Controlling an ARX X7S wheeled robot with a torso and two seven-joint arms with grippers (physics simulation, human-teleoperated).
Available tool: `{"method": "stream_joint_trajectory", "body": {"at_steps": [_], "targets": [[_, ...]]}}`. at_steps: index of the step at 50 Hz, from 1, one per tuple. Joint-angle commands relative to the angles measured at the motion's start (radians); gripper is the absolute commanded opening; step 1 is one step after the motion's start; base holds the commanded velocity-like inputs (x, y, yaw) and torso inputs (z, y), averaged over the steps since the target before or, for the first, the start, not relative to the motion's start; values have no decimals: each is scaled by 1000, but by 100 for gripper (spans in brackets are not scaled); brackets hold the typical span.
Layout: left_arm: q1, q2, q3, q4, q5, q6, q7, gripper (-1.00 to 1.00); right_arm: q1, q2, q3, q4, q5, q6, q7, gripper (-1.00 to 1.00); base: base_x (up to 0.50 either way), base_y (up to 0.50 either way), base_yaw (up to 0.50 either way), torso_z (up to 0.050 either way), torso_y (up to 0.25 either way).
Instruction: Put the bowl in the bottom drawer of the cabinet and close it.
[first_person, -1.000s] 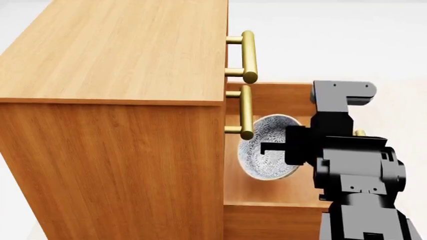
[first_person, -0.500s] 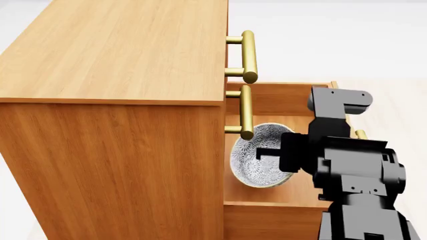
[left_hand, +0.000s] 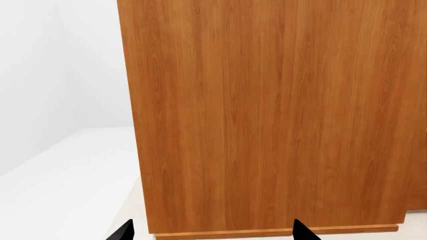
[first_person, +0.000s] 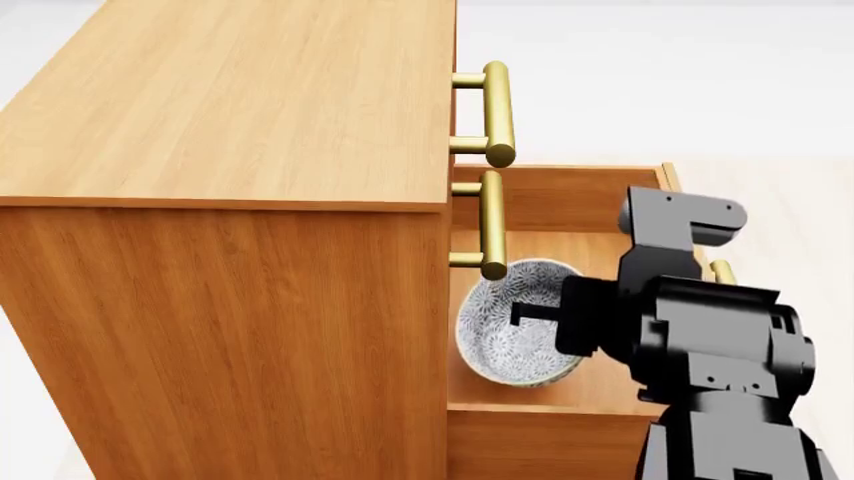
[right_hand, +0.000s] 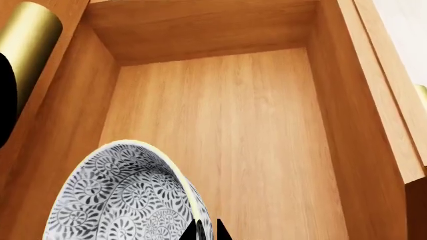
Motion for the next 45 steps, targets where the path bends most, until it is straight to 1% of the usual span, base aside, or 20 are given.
{"method": "stream_joint_trajectory", "body": {"at_steps": [1,12,13,28,33,45], "targets": [[-3,1,2,-9,-1,7,0,100,-2,-1,23,-1,2,4,-4,-100,0,0,0,0,0],[-2,-2,3,-8,-3,9,-1,100,-7,-4,18,-1,-5,-14,-9,-100,0,0,0,0,0],[0,-3,3,-2,-2,5,-3,100,-8,-5,13,-1,-7,-12,-19,100,0,0,0,0,0],[-5,-4,4,-2,-7,1,-5,100,1,-8,-40,-1,-22,-77,-17,100,0,0,0,0,0],[-5,-5,6,0,-7,-1,-6,100,7,-10,-75,-1,-38,-154,-19,100,0,0,0,0,0],[-6,-5,9,-7,-5,6,-7,100,42,4,-111,-2,-45,-186,5,100,0,0,0,0,0]]}}
